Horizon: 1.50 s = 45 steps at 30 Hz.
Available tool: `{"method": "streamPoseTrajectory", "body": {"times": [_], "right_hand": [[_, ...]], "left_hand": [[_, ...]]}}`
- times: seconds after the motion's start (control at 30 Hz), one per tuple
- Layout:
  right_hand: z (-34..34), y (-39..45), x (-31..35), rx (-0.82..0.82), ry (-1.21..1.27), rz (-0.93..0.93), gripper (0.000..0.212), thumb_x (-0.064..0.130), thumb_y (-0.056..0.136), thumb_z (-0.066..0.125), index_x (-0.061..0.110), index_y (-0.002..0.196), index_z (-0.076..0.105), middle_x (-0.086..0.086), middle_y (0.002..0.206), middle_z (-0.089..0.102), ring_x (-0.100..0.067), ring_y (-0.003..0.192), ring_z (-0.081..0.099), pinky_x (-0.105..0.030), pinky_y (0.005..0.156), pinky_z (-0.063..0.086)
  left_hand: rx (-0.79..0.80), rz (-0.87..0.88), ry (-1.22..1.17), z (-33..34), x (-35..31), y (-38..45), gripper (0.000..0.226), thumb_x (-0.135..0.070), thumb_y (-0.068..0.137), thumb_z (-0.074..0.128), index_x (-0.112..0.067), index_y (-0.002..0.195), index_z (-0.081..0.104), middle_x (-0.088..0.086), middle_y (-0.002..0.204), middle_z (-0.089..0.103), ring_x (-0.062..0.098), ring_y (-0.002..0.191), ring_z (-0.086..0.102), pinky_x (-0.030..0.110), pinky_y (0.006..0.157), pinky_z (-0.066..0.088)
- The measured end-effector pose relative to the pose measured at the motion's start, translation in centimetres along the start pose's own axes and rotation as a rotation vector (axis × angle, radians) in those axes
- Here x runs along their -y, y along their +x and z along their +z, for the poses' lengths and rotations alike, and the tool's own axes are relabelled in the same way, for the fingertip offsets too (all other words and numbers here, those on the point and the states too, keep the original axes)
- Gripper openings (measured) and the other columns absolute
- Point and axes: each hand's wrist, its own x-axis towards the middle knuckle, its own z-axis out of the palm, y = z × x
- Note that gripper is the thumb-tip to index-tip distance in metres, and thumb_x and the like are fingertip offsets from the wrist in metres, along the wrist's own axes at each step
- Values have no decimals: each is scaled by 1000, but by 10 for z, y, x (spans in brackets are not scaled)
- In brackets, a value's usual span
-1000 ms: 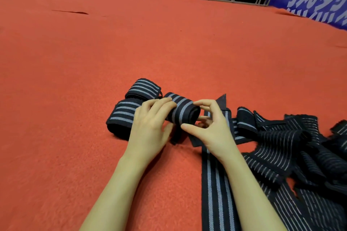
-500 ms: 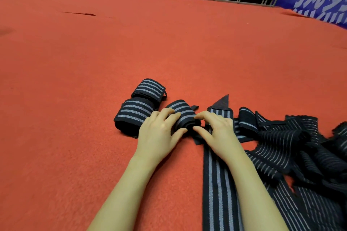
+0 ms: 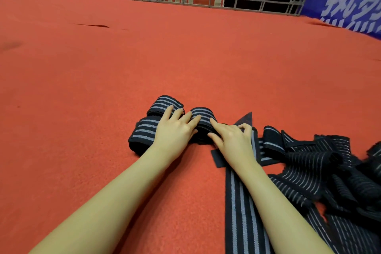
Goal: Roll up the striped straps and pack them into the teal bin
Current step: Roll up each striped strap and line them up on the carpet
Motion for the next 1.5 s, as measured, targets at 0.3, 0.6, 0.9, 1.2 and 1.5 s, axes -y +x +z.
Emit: {"method": "streamPoseTrajectory", "body": {"times": [0.3, 0.6, 0.9, 1.2, 1.5], "right_hand": [[10, 31, 11, 175, -57, 138, 41, 42, 99, 42, 33, 139, 42, 8, 112, 67, -20, 103, 58, -38, 88, 20], [-27, 13, -28, 222, -75, 211, 35, 33, 100, 40, 26, 132, 51, 6, 127, 55, -19, 118, 46, -35, 93, 18], [-47, -14, -78, 352, -267, 360, 63, 53, 94, 43, 17, 145, 32, -3, 155, 26, -23, 140, 23, -43, 105, 15], [-55, -50, -99, 27, -127, 367, 34, 45, 98, 41, 25, 114, 63, 7, 126, 62, -22, 116, 54, -39, 91, 17], [-100, -52, -81, -297, 48, 164, 34, 41, 93, 45, 26, 115, 66, 7, 119, 66, -10, 104, 59, -33, 85, 19]], "left_hand": [[281, -98, 76, 17, 9, 30, 47, -35, 104, 30, -24, 149, 26, 5, 135, 54, 30, 136, 34, 45, 116, 2], [-52, -20, -49, -1, -9, 28, 26, -29, 79, 65, -14, 99, 72, 12, 112, 67, 33, 106, 62, 45, 95, 37], [203, -42, -377, -8, -81, 29, 41, -34, 82, 38, -13, 99, 70, 4, 101, 68, 30, 96, 61, 40, 80, 44], [332, -122, -622, -3, -126, 39, 46, -36, 101, 35, -22, 145, 35, -4, 149, 37, 19, 137, 29, 35, 106, 20], [-1, -141, -1013, -40, -133, 53, 46, -34, 101, 40, -33, 146, 31, -12, 145, 41, 6, 132, 33, 24, 98, 16]]}}
